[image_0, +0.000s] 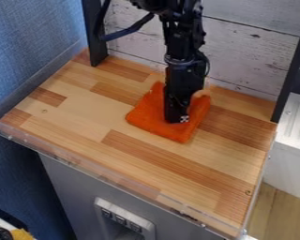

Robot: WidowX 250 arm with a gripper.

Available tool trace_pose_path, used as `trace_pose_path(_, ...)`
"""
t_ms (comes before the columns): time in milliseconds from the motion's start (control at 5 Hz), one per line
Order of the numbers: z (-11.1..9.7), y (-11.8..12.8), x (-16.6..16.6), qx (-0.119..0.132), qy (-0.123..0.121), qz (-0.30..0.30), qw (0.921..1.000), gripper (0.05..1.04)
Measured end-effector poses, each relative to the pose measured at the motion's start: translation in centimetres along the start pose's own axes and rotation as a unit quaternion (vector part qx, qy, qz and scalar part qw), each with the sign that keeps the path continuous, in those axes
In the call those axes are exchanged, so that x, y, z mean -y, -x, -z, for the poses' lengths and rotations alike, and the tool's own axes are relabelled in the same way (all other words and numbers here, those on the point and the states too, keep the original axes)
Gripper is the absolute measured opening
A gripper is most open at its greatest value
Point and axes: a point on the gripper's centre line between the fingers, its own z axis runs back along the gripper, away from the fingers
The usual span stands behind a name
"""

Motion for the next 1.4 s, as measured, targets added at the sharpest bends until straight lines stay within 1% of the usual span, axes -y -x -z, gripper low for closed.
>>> trace_pose_path(200,0.0,0.2,-0.3,-0.005,-0.007,-0.032,0.9994,0.059)
trace_pose_path(400,-0.1,0.7,-0.7,-0.009,-0.012,-0.096,0.9953,0.059)
trace_pose_path(600,-0.1,1.2,-1.2,-0.011,-0.018,-0.17,0.9852,0.059)
trace_pose_path(800,-0.1,1.5,-1.7,-0.005,-0.024,-0.236,0.9713,0.059)
trace_pose_path(1000,-0.1,1.8,-2.1,0.002,-0.023,-0.293,0.9559,0.059)
trace_pose_path(1200,-0.1,2.5,-2.7,0.007,-0.02,-0.343,0.9391,0.059)
trace_pose_path(1400,-0.2,3.0,-3.2,0.013,-0.015,-0.382,0.924,0.059)
